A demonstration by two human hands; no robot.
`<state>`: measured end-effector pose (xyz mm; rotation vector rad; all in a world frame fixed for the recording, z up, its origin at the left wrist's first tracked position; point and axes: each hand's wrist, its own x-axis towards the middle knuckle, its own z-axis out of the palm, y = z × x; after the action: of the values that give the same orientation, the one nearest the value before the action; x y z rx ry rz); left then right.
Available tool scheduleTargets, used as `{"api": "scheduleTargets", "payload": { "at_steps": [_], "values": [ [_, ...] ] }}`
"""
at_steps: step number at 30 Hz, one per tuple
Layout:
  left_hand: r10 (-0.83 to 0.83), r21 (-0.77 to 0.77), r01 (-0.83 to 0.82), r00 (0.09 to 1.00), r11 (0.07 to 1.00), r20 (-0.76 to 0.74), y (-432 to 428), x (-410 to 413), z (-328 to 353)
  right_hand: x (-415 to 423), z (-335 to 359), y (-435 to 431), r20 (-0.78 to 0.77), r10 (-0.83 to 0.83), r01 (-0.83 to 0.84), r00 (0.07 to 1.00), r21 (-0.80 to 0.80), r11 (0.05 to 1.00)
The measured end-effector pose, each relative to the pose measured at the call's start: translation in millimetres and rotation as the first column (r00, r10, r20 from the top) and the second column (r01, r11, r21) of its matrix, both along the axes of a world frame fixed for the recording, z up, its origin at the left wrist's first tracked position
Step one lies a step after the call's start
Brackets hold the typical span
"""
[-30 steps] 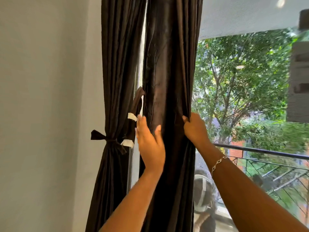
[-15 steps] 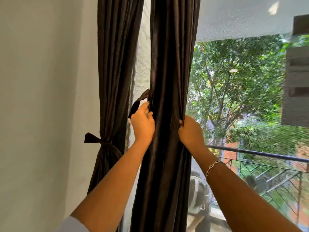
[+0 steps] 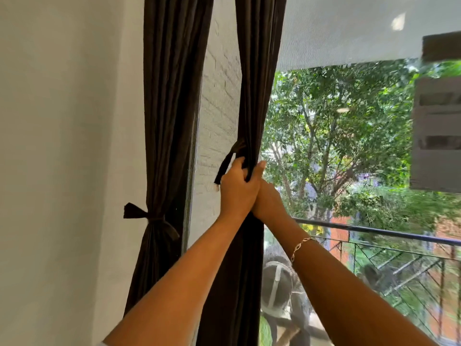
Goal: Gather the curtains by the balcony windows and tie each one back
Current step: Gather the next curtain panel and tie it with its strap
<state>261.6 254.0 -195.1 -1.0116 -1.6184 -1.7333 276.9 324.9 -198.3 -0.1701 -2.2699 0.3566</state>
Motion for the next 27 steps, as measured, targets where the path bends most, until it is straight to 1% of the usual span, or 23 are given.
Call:
{"api": "scheduleTargets", "payload": {
  "at_steps": [1,2,5,6,9,12,14,15,16,17,18,19,20,21,22,23,24,25,26,27],
  "values": [
    [-0.003,0.015,0.003,1.000,1.000,0.008,0,2,2,1,0,0,0.003,-0.002,0.002,1.000,0.009,1.000],
    [0.032,0.015,-0.032,0.999,0.999,0.014,1,4,6,2,0,-1,0.005,-0.006,0.006,1.000,0.014,1.000],
    [0.217,-0.013,-0.216,0.976,0.976,0.037,3,5,15,2,-1,-3,0.016,-0.023,0.022,1.000,0.044,0.999],
    [0.251,-0.021,-0.250,0.967,0.968,0.043,3,5,19,2,-1,-4,0.017,-0.028,0.028,0.999,0.051,0.998],
    [0.268,-0.023,-0.268,0.962,0.963,0.055,5,5,27,2,-1,-7,0.014,-0.036,0.035,0.999,0.044,0.998],
    [0.316,0.007,-0.316,0.948,0.949,0.031,7,6,32,4,-2,-7,0.011,-0.042,0.042,0.999,0.022,0.999],
    [0.331,0.025,-0.331,0.944,0.943,0.019,8,7,32,8,-1,-6,0.016,-0.020,0.019,1.000,0.048,0.999],
    [0.329,0.034,-0.330,0.944,0.943,0.020,8,7,32,11,2,-5,0.043,0.024,-0.026,0.999,0.063,0.998],
    [0.331,0.048,-0.332,0.943,0.942,0.019,7,6,32,16,5,-2,0.086,0.113,-0.116,0.990,0.032,0.993],
    [0.336,0.068,-0.336,0.942,0.939,0.013,6,4,32,22,11,2,0.153,0.245,-0.236,0.957,-0.074,0.969],
    [0.340,0.090,-0.339,0.940,0.936,0.009,4,1,32,29,18,8,0.235,0.383,-0.336,0.893,-0.217,0.917],
    [0.339,0.106,-0.339,0.941,0.935,0.013,2,-1,32,36,27,16,0.301,0.486,-0.385,0.821,-0.336,0.859],
    [0.333,0.115,-0.334,0.943,0.936,0.021,-1,-3,32,40,35,24,0.305,0.538,-0.404,0.786,-0.405,0.820],
    [0.321,0.118,-0.322,0.947,0.939,0.030,-3,-6,33,40,44,32,0.238,0.553,-0.417,0.798,-0.444,0.793],
    [0.301,0.123,-0.303,0.953,0.945,0.033,-5,-9,33,38,53,40,0.100,0.529,-0.429,0.842,-0.469,0.772],
    [0.269,0.128,-0.270,0.963,0.954,0.029,-7,-13,34,34,62,47,-0.078,0.457,-0.431,0.886,-0.501,0.751],
    [0.227,0.134,-0.228,0.974,0.964,0.020,-10,-16,34,27,70,53,-0.229,0.360,-0.425,0.905,-0.538,0.728],
    [0.182,0.141,-0.183,0.983,0.973,0.014,-14,-19,34,20,78,58,-0.312,0.279,-0.414,0.908,-0.567,0.712],
    [0.137,0.146,-0.138,0.990,0.980,0.014,-18,-23,35,13,83,61,-0.325,0.248,-0.402,0.912,-0.596,0.695],
    [0.082,0.154,-0.084,0.996,0.985,0.017,-21,-26,36,5,87,64,-0.301,0.285,-0.414,0.910,-0.630,0.657]
  ]
}}
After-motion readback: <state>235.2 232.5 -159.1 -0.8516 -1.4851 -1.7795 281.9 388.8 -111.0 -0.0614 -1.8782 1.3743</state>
